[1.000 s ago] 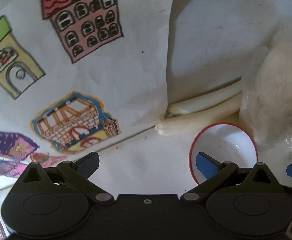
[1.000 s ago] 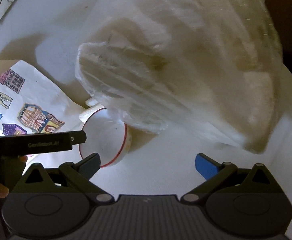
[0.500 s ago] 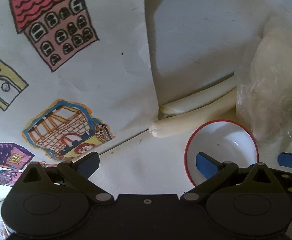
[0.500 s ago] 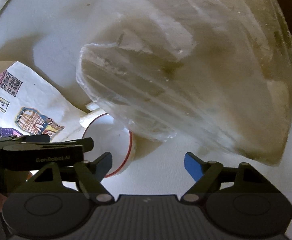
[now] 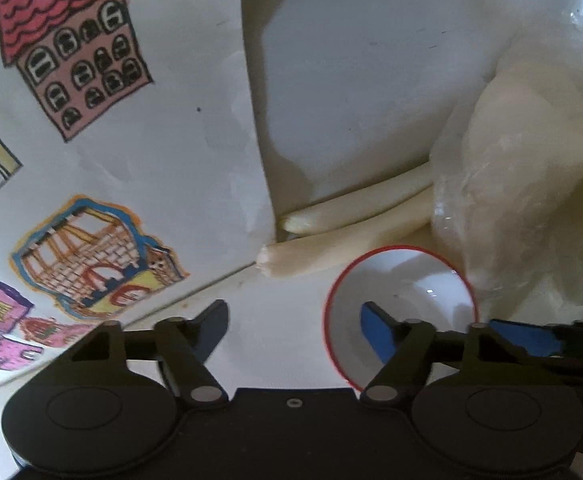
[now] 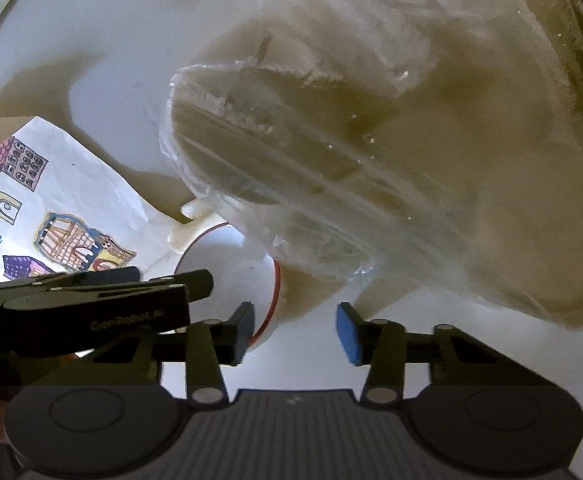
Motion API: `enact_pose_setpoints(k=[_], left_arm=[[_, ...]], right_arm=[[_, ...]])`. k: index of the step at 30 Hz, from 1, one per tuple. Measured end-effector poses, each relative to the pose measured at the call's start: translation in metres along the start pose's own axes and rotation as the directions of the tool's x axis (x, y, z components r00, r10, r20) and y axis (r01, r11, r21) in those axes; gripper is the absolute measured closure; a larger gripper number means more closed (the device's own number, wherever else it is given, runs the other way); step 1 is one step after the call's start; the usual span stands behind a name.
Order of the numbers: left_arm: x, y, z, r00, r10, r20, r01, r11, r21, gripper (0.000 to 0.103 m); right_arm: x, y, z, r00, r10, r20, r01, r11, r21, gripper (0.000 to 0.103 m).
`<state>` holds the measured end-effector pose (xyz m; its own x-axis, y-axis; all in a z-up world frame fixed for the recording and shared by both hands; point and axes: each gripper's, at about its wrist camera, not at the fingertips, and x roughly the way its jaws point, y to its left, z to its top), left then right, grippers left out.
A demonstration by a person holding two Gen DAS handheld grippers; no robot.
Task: Organize plates and bowls
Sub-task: 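Reach both grippers to the second white red-rimmed bowl and grasp its rim, then lift the second white bowl with both grippers and lower it into the first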
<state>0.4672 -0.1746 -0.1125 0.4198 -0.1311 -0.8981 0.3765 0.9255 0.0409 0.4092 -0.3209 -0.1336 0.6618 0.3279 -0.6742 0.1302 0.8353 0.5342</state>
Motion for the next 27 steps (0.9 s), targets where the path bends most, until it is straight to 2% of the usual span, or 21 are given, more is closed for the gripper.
enact_pose_setpoints(k=[2,4,5,7,8,15,21,27], left_arm=[[0.001,-0.002,-0.003,0.999,-0.033,-0.006,0.033,0.999,-0.018,0.047],[0.002,-0.004,-0.005,0.998,-0.064,-0.009,0.064,0.997,-0.032,0.063],[0.002,-0.005,-0.007,0.997,-0.074,-0.011,0.074,0.997,-0.035,0.065],[0.003,-0.009,-0.011,0.995,-0.097,-0.014,0.096,0.994,-0.046,0.082],[0.004,-0.010,-0.013,0.994,-0.109,-0.014,0.108,0.993,-0.055,0.087],[-0.002,-0.009,-0.032,0.988,-0.154,0.013,0.154,0.981,-0.115,0.092],[-0.029,-0.012,-0.050,0.983,-0.176,0.045,0.180,0.978,-0.103,0.092],[-0.059,-0.005,-0.058,0.971,-0.225,0.085,0.232,0.969,-0.084,0.092]], right_arm=[[0.001,0.001,0.000,1.000,0.012,0.003,-0.012,1.000,0.000,0.067],[0.002,0.005,-0.001,1.000,0.019,0.009,-0.019,1.000,-0.007,0.072],[0.003,0.005,-0.001,1.000,0.024,0.010,-0.024,1.000,-0.008,0.077],[0.004,0.006,-0.001,0.999,0.040,0.008,-0.040,0.999,-0.002,0.081],[0.004,0.006,-0.001,0.999,0.047,0.008,-0.047,0.999,0.000,0.084],[0.000,0.002,-0.005,0.998,0.061,0.004,-0.061,0.998,0.018,0.087],[-0.022,0.008,-0.020,0.998,0.058,0.022,-0.058,0.998,0.010,0.088],[-0.059,0.017,-0.038,0.996,0.048,0.072,-0.049,0.999,0.007,0.088]])
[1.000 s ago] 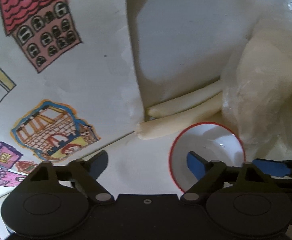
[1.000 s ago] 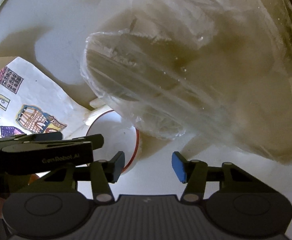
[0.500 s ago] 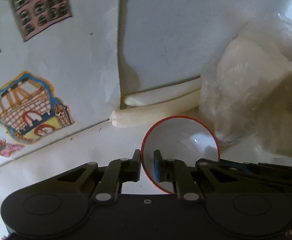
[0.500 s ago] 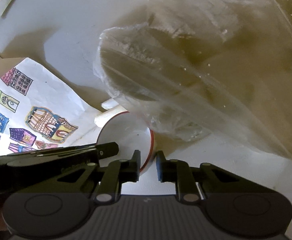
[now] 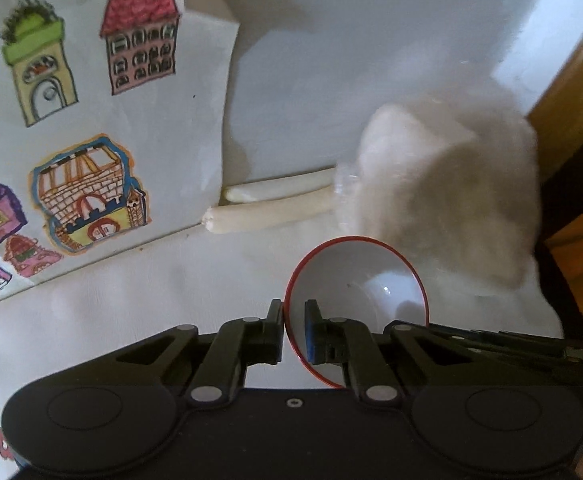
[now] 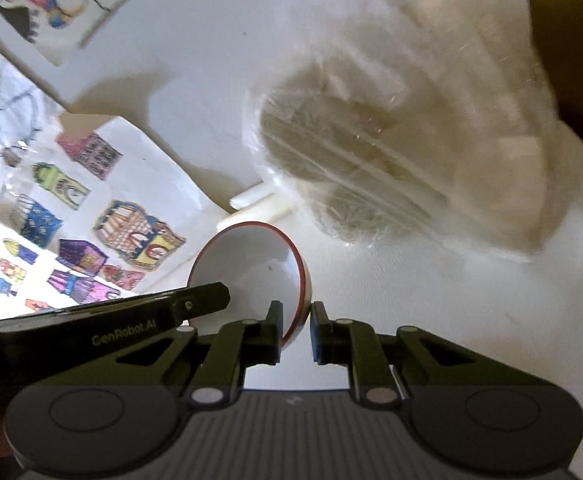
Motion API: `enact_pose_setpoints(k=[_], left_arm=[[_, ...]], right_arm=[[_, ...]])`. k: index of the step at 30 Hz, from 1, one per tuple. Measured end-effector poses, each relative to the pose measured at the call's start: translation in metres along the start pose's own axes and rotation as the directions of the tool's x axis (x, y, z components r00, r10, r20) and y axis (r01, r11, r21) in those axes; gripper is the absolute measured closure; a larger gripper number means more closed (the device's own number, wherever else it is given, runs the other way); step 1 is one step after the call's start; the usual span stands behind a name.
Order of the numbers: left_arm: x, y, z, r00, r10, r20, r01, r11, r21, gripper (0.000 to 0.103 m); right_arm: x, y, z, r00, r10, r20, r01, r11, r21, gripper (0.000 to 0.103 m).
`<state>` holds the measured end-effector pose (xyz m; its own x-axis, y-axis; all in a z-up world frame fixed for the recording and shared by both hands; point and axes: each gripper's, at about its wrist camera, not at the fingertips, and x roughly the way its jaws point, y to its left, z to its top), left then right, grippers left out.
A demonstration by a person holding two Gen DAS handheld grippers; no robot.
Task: Organize plates and bowls
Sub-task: 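Lift the second white bowl with both grippers and lower it into the first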
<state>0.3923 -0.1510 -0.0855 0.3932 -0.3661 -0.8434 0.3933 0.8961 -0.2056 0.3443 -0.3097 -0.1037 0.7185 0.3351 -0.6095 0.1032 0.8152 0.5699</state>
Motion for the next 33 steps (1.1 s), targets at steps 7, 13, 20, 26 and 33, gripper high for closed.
enact_pose_setpoints(k=[7,13,20,26,33], left_arm=[[-0.038,-0.001,-0.012,0.998,-0.054,0.014,0.054,0.998,0.017,0.092],[-0.061,-0.010,-0.043,0.997,-0.083,-0.012,0.083,0.996,0.040,0.092],[-0.089,-0.026,-0.072,0.994,-0.109,-0.025,0.111,0.990,0.082,0.092],[-0.109,-0.039,-0.089,0.993,-0.120,-0.018,0.121,0.985,0.122,0.092],[-0.122,-0.051,-0.103,0.992,-0.125,-0.011,0.125,0.983,0.134,0.092]], right_arm=[[-0.051,0.007,-0.025,1.000,0.008,0.023,-0.008,1.000,0.010,0.087],[-0.084,0.008,-0.062,0.999,0.003,0.035,-0.004,0.999,0.054,0.087],[-0.114,0.004,-0.099,1.000,-0.006,0.019,0.005,0.996,0.088,0.086],[-0.134,-0.002,-0.118,1.000,-0.004,0.014,0.002,0.994,0.105,0.086],[-0.154,-0.007,-0.130,1.000,-0.001,0.021,-0.001,0.995,0.104,0.086]])
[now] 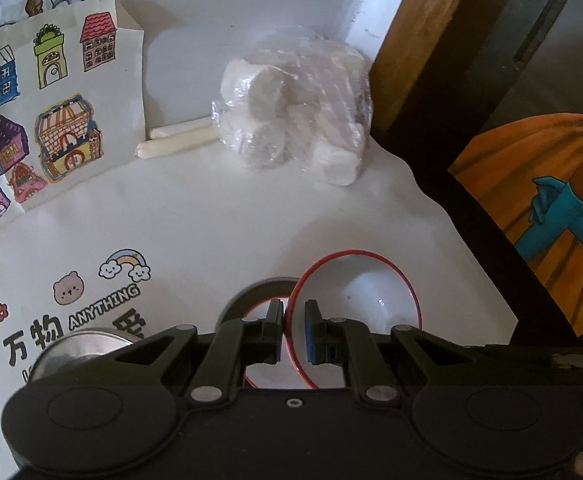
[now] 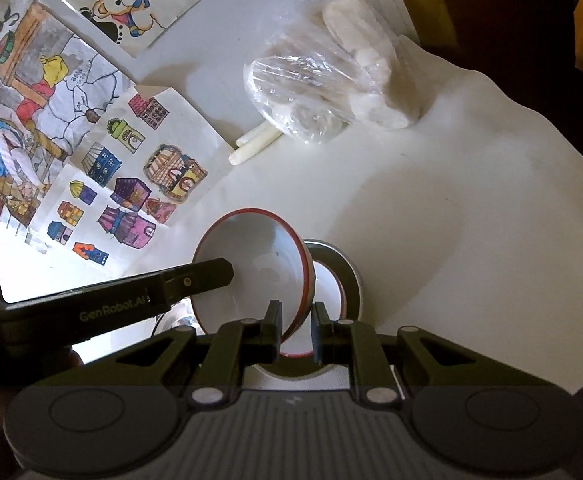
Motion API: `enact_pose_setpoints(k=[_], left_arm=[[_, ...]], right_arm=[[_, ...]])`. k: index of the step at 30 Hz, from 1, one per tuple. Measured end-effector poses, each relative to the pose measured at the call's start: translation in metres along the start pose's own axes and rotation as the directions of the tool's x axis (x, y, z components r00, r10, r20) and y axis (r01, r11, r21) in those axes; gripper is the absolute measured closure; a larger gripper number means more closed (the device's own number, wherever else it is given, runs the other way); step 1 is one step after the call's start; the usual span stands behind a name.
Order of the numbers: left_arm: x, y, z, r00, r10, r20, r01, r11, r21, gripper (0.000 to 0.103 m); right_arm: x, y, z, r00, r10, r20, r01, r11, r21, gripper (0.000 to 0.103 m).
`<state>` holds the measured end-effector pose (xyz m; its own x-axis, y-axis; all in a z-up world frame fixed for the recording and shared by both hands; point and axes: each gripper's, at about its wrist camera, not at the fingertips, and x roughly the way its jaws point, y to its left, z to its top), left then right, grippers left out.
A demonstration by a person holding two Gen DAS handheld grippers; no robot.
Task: Organize plates and bowls
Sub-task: 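Lift the second white bowl with both grippers and lower it into the first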
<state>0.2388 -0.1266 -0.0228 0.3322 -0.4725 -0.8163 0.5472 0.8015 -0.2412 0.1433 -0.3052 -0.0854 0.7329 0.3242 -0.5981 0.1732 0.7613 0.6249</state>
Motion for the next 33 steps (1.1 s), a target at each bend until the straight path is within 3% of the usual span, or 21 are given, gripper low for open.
enact_pose_setpoints(k=[21,33], left_arm=[[0.005,-0.021,-0.011,1.000,0.003,-0.017,-0.003,1.000,-0.010,0.091],[0.024,-0.009,-0.011,0.998,0.010,-0.067,-0.017,0.995,-0.096,0.090]], right_arm=[[-0.011,-0.017,0.003,0.998,-0.001,-0.068,-0.002,0.999,-0.033,0.086],[0.012,-0.021,0.025,0.984,-0.026,-0.175,0.009,0.995,-0.097,0.086]])
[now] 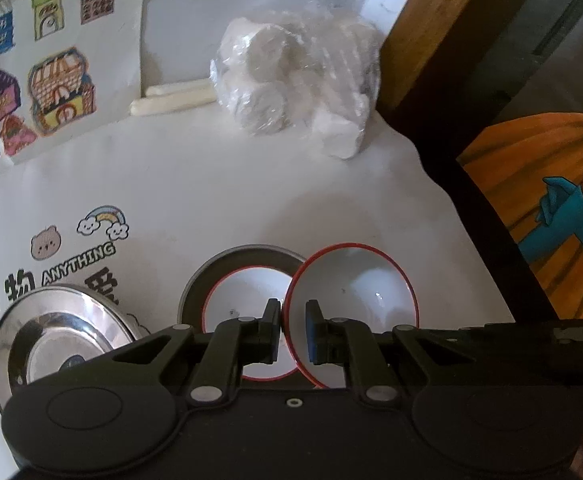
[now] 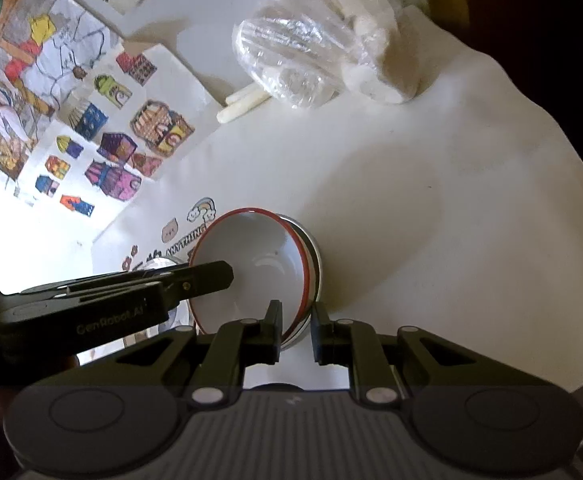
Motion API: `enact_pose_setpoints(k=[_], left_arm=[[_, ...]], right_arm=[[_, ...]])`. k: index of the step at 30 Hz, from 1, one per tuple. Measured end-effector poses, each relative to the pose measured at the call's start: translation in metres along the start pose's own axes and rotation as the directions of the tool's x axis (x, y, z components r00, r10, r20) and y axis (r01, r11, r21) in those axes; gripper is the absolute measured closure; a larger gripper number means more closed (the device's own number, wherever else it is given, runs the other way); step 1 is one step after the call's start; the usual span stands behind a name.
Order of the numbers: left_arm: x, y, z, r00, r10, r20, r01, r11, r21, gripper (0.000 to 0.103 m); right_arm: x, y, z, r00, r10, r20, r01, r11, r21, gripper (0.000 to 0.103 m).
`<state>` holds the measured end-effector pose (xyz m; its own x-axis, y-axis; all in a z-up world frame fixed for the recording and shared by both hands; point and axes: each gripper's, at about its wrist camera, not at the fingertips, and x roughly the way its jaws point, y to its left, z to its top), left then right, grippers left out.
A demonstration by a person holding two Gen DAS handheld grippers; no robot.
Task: Organize plates and bowls
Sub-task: 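Lift the second white bowl with both grippers and lower it into the first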
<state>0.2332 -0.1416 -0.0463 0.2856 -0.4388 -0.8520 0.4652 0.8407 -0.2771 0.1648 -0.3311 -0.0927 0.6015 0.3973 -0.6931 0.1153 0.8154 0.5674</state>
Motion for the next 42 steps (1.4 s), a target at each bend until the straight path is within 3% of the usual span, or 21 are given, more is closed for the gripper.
enact_pose_setpoints(k=[19,42], left_arm=[[0.016,0.026,-0.005,0.993,0.101,-0.063,-0.109,0.984,-0.142,0.088],[0.031,0.034,-0.006,0.982,0.136,-0.131,-0.158,0.972,-0.176,0.087]], right_arm=[[0.045,0.016,0.027,0.984,0.018,-0.180,-0.046,0.987,-0.153,0.086],[0.068,0.019,0.037,0.966,0.000,-0.258,-0.049,0.982,-0.181,0.086]])
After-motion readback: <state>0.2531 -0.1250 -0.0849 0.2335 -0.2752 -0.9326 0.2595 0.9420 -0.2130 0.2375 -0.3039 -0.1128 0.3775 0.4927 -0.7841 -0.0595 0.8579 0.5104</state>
